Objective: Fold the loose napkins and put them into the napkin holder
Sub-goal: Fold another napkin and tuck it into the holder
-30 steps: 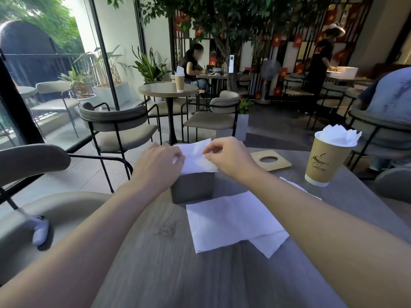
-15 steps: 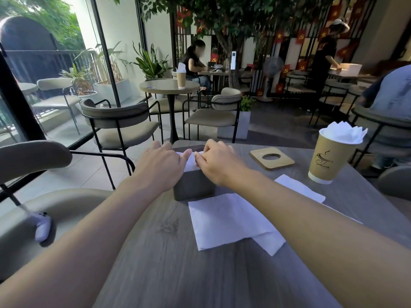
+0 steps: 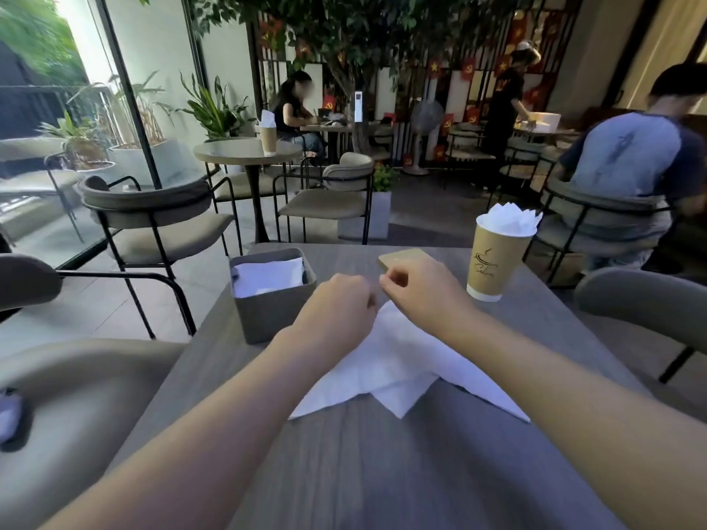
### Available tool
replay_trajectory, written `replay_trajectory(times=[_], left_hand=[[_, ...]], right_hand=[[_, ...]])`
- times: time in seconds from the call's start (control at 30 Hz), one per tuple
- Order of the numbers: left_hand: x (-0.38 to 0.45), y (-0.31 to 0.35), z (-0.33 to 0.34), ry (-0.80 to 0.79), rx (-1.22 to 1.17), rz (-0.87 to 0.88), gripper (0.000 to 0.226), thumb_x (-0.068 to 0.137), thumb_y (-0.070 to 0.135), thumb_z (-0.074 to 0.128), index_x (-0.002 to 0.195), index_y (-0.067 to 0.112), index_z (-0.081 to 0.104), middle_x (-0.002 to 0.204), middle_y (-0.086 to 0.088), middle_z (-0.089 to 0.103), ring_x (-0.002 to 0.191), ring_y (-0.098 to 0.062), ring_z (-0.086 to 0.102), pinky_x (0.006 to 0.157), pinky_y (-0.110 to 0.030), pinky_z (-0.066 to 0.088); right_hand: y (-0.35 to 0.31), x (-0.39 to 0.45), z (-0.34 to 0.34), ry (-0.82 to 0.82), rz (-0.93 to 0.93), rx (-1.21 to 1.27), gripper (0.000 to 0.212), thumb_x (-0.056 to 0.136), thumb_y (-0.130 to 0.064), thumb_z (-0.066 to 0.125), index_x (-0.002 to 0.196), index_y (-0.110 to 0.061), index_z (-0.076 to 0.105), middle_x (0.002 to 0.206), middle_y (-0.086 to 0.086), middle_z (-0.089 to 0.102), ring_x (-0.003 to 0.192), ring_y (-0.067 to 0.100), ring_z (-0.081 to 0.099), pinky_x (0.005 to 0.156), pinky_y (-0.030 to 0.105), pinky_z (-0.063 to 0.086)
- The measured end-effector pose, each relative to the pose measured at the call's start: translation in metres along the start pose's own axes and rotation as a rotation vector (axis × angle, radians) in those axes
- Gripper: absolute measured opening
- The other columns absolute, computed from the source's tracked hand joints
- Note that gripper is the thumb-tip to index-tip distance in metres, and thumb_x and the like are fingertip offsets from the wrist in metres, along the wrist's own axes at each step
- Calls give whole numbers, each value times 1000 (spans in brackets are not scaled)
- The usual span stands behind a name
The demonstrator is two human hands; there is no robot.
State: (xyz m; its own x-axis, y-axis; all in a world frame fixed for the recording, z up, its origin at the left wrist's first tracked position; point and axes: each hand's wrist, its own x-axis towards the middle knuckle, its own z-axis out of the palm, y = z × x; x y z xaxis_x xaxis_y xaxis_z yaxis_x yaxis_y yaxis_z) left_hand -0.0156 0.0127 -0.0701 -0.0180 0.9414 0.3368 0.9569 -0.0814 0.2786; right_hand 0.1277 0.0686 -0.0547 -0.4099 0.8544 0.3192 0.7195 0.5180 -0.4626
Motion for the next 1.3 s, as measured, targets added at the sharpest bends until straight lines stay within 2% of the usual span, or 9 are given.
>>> replay_trajectory(times=[0.1,0.23,0.4,0.53,0.73,0.87,0.97,1.17,1.3], left_hand=[[3,1,22,-186,95,-85,20,92,22,49,73,16,53,85,-7,62,86,-32,62,64,-35,41],[1,0,29,-249,232,-139,22,97,32,50,109,15,58,119,-9,59,115,-33,57,85,-38,43],[-1,3,23,-182,127,-162,14,89,22,56,92,20,69,100,1,71,97,-25,65,76,-35,51],[-5,5,17,-133,33,-139,15,86,16,57,74,23,64,90,3,64,95,-23,63,77,-38,55],[-7,-1,3,-59,-106,-162,7,96,21,53,90,21,57,81,4,66,81,-26,64,68,-38,51],[-5,3,-4,73,-459,-304,8,101,23,50,100,15,54,75,2,58,66,-20,53,55,-32,40],[-1,9,-5,112,-657,-411,11,102,22,48,105,13,53,77,2,55,63,-16,45,53,-28,32],[2,22,-4,90,-969,-602,8,99,26,45,98,20,51,87,-7,56,66,-21,47,52,-26,34],[1,22,-1,68,-1020,-624,13,97,36,50,98,23,52,97,-14,61,79,-24,53,67,-36,41]], right_hand=[[17,-20,-5,-116,96,-24,22,95,-33,61,78,-21,69,81,-3,70,81,20,62,67,34,48],[32,-41,-1,-226,152,-80,17,90,-40,66,86,-25,73,91,-5,74,91,16,64,64,28,43],[36,-51,1,-247,183,-23,15,89,-43,69,88,-27,69,90,-4,73,91,16,64,79,36,54],[35,-51,0,-248,189,-3,17,91,-43,68,90,-26,69,91,-3,73,90,16,63,80,37,54],[44,-49,-7,-97,277,114,36,100,-48,52,80,-18,57,76,-3,61,71,15,53,58,31,37],[47,-43,-12,69,331,353,46,93,-64,54,86,-19,54,78,-6,59,71,13,52,62,30,38],[35,-43,-18,-26,460,686,58,87,-73,55,97,-17,62,90,1,71,77,19,63,66,34,48],[34,-43,-14,-279,575,1007,64,77,-60,78,120,-12,73,116,12,77,90,25,70,78,34,58],[37,-45,-13,-267,482,1055,30,92,-25,75,116,-7,76,115,13,79,94,22,70,92,35,57]])
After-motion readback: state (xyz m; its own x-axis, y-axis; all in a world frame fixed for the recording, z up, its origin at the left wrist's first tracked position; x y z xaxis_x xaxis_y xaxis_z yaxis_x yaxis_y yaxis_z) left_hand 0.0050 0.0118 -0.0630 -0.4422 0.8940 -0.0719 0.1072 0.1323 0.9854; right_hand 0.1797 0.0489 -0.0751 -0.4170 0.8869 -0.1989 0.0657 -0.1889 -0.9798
